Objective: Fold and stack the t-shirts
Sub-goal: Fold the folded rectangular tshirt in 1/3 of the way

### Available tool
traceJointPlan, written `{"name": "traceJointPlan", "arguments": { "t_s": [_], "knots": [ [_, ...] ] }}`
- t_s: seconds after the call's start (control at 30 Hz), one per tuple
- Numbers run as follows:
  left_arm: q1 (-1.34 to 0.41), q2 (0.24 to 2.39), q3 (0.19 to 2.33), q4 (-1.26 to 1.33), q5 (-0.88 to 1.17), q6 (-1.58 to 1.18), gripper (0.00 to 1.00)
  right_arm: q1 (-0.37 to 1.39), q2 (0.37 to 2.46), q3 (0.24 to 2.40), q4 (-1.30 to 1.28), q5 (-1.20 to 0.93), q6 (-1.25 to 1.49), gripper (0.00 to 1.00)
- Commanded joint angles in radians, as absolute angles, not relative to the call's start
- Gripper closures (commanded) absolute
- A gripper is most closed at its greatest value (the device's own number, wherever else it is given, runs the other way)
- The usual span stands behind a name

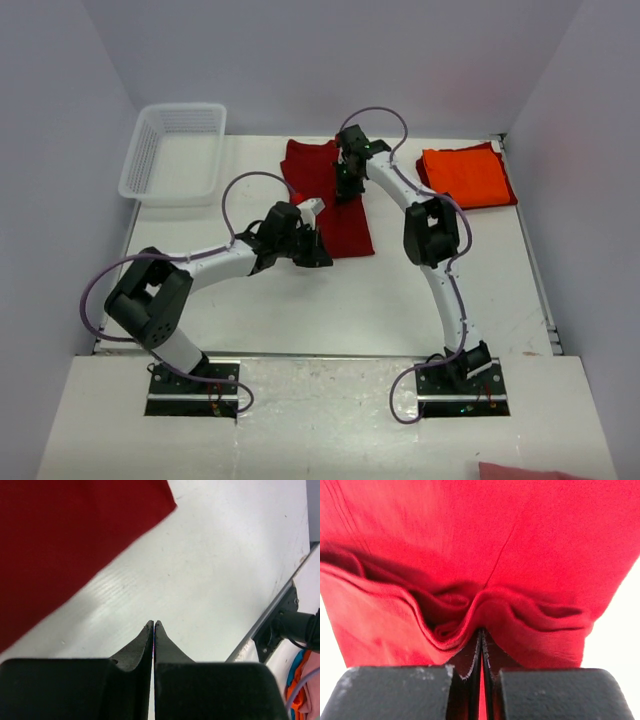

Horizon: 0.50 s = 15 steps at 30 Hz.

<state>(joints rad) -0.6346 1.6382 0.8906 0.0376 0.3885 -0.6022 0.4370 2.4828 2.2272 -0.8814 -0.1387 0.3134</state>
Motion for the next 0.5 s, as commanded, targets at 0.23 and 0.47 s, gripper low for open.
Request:
{"name": "traceJointPlan", "arguments": {
  "t_s": [0.23,0.47],
  "knots": [
    [-0.66,1.526,0.834,0.023,0.37,-0.578,1.0,0.325,2.499,2.45,-0.838,-0.072,0.273,1.0],
    [-0.66,1.581,0.949,-0.095,0.191,-0.502,1.0,0.316,2.306,2.247,-0.783,-0.129,0.229,0.72]
  ]
}}
